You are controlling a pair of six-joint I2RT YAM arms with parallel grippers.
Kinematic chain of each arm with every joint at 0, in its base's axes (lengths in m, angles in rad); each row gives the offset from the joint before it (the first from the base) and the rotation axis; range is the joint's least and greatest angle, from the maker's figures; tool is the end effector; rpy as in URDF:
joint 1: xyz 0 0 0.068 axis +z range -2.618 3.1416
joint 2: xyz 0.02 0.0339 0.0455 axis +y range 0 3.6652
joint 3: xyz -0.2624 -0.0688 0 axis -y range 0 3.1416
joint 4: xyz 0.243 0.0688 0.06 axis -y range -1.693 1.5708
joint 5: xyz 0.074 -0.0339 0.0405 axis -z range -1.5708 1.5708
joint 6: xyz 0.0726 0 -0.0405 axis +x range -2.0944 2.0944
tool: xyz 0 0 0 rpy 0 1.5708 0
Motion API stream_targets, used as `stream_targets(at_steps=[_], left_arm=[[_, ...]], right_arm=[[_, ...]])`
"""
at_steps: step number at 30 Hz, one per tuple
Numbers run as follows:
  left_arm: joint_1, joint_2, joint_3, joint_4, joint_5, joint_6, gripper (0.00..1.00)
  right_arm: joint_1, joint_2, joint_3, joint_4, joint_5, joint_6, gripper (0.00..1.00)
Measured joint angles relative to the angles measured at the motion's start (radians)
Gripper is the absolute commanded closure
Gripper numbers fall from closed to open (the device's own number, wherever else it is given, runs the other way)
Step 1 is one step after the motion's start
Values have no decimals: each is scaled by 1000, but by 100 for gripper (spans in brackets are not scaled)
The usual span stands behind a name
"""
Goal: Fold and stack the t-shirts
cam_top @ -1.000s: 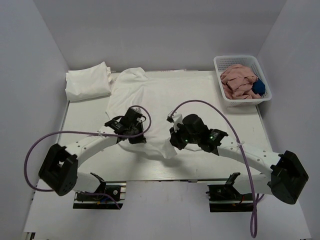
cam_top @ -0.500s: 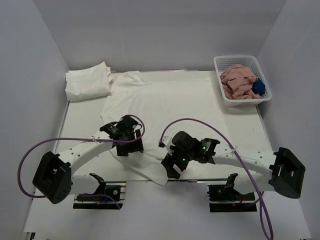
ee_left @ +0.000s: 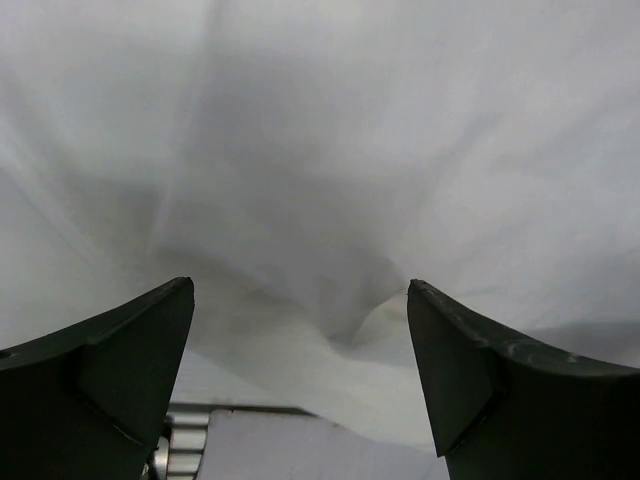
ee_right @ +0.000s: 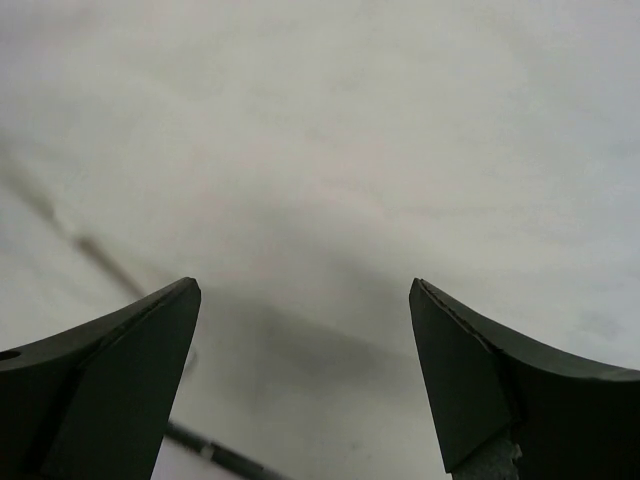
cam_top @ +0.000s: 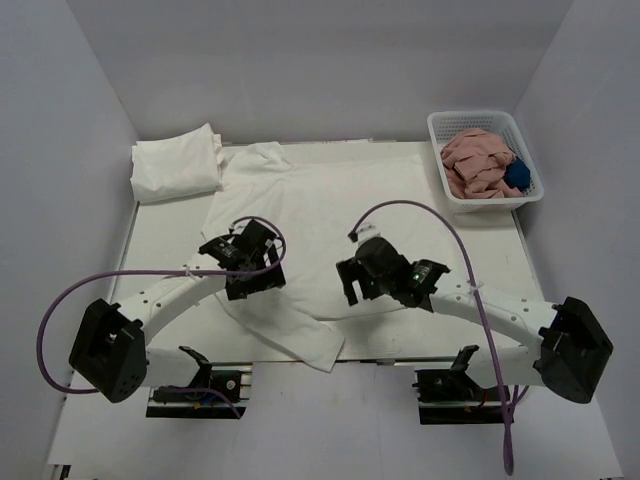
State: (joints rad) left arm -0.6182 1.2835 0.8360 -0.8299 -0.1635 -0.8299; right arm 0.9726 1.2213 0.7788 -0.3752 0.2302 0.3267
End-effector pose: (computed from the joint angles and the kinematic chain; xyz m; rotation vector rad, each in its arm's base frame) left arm 0.1966 -0.1253 0.1747 -0.3310 2.7934 -0.1027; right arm 0.1682 0.2174 0.2046 -0.6540 2.2978 0.3511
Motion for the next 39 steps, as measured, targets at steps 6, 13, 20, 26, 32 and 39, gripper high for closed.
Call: stream_targets(at_steps=[6, 13, 20, 26, 32, 39], left_arm=[[78, 145, 245, 32, -112, 9, 1], [215, 317, 271, 72, -122, 9, 1], [322, 354, 266, 118, -135, 28, 1], [404, 528, 352, 164, -109, 68, 1], [466, 680, 510, 159, -94, 133, 2], [505, 790, 668, 192, -79, 268, 2]], right_arm=[[-202, 77, 92, 113, 114, 93, 9], [-426, 237, 155, 151, 107, 118, 9], [-587, 406, 212, 165, 72, 83, 9], [-646, 563, 314, 178, -11, 56, 9], [-692, 634, 362, 188, -59, 48, 9], [-727, 672, 404, 213, -94, 19, 9]])
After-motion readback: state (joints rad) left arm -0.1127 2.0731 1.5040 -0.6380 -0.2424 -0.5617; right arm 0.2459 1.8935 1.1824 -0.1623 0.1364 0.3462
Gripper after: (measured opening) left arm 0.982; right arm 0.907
